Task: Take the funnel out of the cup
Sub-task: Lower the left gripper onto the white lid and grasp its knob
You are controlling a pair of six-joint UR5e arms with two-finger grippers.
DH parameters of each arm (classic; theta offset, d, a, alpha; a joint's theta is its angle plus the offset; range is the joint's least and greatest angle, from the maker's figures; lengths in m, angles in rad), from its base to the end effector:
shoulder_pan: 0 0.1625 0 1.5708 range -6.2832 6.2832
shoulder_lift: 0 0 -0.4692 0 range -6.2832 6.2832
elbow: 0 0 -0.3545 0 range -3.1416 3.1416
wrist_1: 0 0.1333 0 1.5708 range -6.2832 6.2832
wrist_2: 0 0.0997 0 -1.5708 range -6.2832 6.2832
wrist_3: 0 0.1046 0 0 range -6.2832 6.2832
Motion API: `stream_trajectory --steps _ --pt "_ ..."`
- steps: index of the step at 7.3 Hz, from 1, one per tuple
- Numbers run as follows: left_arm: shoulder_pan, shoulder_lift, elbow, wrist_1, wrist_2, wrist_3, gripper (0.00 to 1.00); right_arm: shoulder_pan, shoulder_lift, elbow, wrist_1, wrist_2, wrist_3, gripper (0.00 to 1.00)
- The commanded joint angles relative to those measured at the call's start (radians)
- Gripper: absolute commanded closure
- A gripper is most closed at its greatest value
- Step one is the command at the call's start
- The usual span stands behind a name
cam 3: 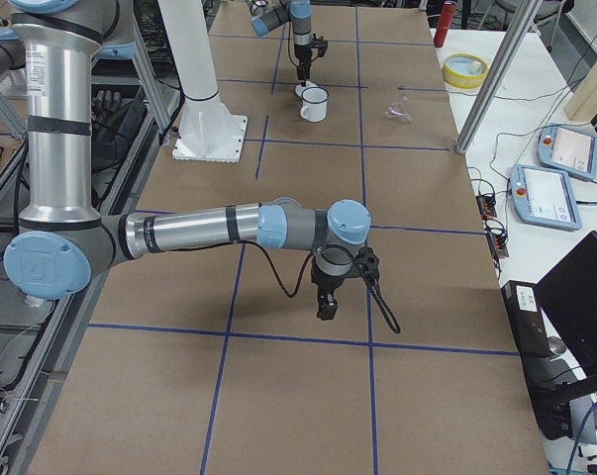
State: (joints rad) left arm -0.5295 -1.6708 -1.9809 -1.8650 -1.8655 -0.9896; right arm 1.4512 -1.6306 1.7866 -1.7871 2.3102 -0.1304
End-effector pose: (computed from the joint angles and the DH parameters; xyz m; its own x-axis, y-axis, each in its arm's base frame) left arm 0.3774 -0.3401 0.4539 0.6666 0.2186 -0.7127 -0.0756 0.9709 0.2271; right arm 0.0126 -0.4215 0.6589 0.7167 -0.1763 0.6747 0.2141 0.9764 0.0277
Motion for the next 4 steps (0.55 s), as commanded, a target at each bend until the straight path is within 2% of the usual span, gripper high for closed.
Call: stream_trajectory --steps 1,4 --pt "0.0 -0.029 0.031 0.003 0.0 0.009 0.31 0.0 0.0 -0.001 0.0 0.0 0.0 0.0" --pt "-0.006 -0.012 0.033 0.001 0.0 0.014 0.33 0.0 0.002 0.001 0.0 0.0 0.0 0.0"
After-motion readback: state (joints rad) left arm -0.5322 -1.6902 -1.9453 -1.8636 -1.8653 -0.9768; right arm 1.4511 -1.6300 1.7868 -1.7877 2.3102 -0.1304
